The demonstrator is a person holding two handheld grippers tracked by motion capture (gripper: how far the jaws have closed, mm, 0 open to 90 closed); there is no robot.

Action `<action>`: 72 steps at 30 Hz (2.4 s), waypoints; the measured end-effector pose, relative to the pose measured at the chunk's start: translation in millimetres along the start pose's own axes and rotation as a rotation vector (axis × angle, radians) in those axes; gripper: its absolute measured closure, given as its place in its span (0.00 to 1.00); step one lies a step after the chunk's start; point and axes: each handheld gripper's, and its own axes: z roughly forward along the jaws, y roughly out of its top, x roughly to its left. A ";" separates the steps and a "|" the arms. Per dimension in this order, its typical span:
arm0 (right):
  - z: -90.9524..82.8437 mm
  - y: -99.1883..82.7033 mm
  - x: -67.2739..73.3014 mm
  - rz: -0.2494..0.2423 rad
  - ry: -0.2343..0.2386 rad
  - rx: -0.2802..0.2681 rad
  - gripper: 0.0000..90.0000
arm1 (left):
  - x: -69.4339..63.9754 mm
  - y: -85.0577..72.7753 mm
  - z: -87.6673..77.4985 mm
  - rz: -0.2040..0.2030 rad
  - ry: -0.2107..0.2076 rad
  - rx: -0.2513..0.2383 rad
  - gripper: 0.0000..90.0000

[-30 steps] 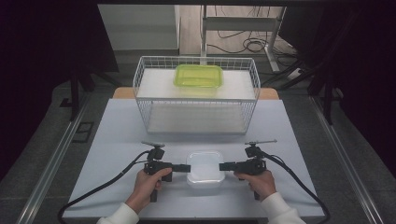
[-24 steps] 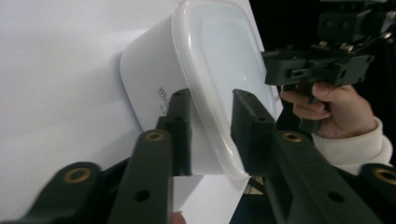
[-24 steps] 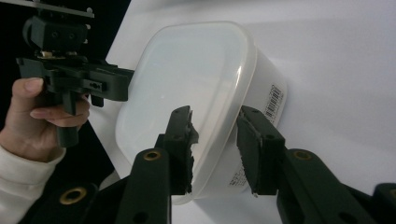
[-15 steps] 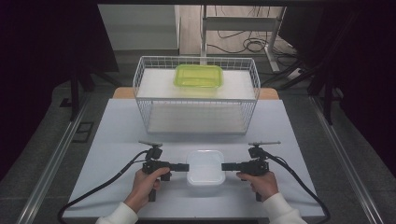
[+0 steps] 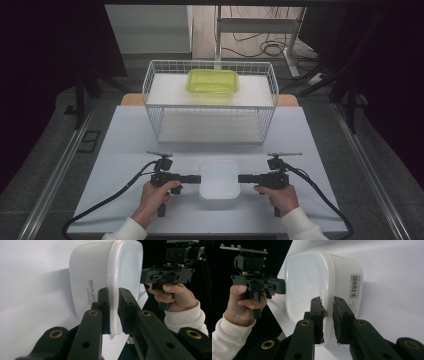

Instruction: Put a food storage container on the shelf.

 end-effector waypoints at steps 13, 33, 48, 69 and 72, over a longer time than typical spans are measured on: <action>-0.8 0.1 2.8 -0.014 0.018 -0.014 0.88 | -4.0 1.2 -4.6 0.027 0.008 -0.006 0.90; -6.5 8.8 14.5 -0.075 0.017 -0.046 0.88 | -18.2 8.8 -12.6 0.080 0.034 -0.034 0.90; -22.3 28.8 38.1 -0.172 0.014 -0.103 0.88 | -38.5 30.3 -26.2 0.130 0.032 -0.081 0.89; -36.9 60.3 72.9 -0.258 0.036 -0.161 0.88 | -65.6 56.9 -53.5 0.191 0.025 -0.144 0.89; -39.4 64.0 76.6 -0.270 0.034 -0.168 0.88 | -70.7 60.4 -56.3 0.205 0.028 -0.152 0.89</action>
